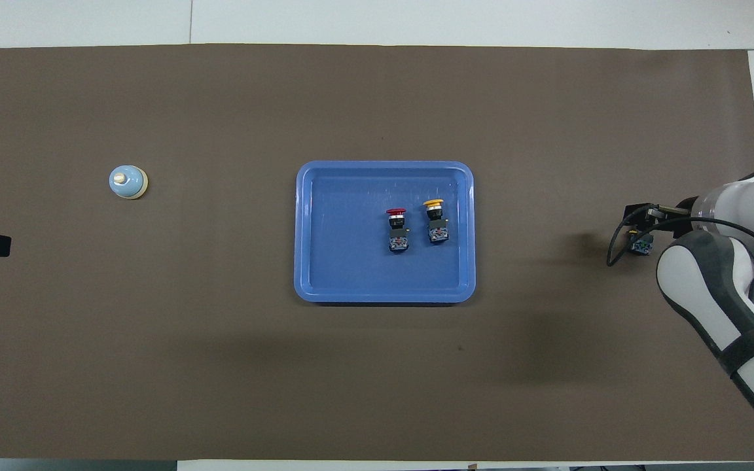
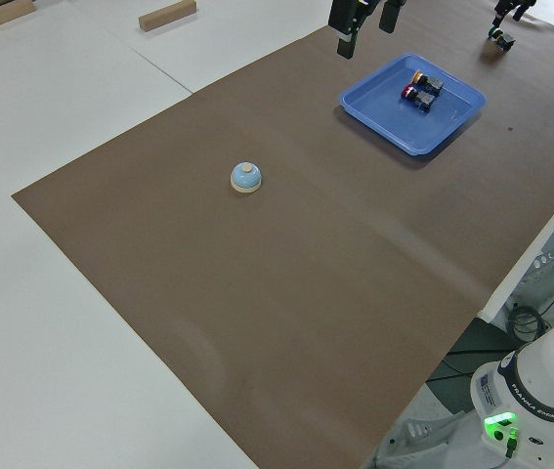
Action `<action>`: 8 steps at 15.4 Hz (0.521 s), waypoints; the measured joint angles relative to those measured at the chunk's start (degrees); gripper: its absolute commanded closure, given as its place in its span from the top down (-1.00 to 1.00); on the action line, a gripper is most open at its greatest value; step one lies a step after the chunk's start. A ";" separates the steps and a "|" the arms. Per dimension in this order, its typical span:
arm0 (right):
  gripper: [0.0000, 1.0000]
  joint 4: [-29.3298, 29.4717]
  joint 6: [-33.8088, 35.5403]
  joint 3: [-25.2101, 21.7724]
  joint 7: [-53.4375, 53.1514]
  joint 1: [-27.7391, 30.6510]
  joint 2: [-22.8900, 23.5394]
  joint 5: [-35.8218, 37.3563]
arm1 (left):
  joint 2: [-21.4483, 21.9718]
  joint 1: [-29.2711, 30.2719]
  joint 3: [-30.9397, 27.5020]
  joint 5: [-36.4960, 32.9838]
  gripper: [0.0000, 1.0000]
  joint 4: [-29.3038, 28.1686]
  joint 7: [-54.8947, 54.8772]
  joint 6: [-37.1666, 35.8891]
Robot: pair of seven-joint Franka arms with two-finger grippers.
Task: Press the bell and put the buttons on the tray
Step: 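Release the red button and move the right gripper to the green button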
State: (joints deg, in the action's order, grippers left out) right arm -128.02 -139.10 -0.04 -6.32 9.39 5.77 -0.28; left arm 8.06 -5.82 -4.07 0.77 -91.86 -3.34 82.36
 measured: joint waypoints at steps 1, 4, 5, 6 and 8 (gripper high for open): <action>1.00 -1.47 -2.37 0.00 0.10 0.07 -0.07 0.00 | 0.00 0.00 0.00 0.00 1.00 0.00 0.00 0.00; 1.00 -4.05 -6.07 0.08 0.10 0.07 -0.05 0.02 | 0.00 0.00 0.00 0.00 1.00 0.00 0.00 0.00; 1.00 -4.34 -6.40 0.08 0.10 0.07 0.03 0.02 | 0.00 0.00 0.00 0.00 1.00 0.00 0.00 0.00; 1.00 -4.54 -6.85 0.07 0.10 0.09 0.26 0.02 | 0.00 0.00 0.00 0.00 1.00 0.00 0.00 0.00; 1.00 -4.83 -8.25 0.07 0.10 0.34 1.12 0.02 | 0.00 0.00 0.00 0.00 1.00 0.00 0.00 0.00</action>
State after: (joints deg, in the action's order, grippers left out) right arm -132.85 -147.35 0.03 -6.22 9.73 6.90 -0.26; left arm 8.06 -5.82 -4.07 0.77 -91.87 -3.34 82.36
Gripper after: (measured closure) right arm 0.000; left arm 0.000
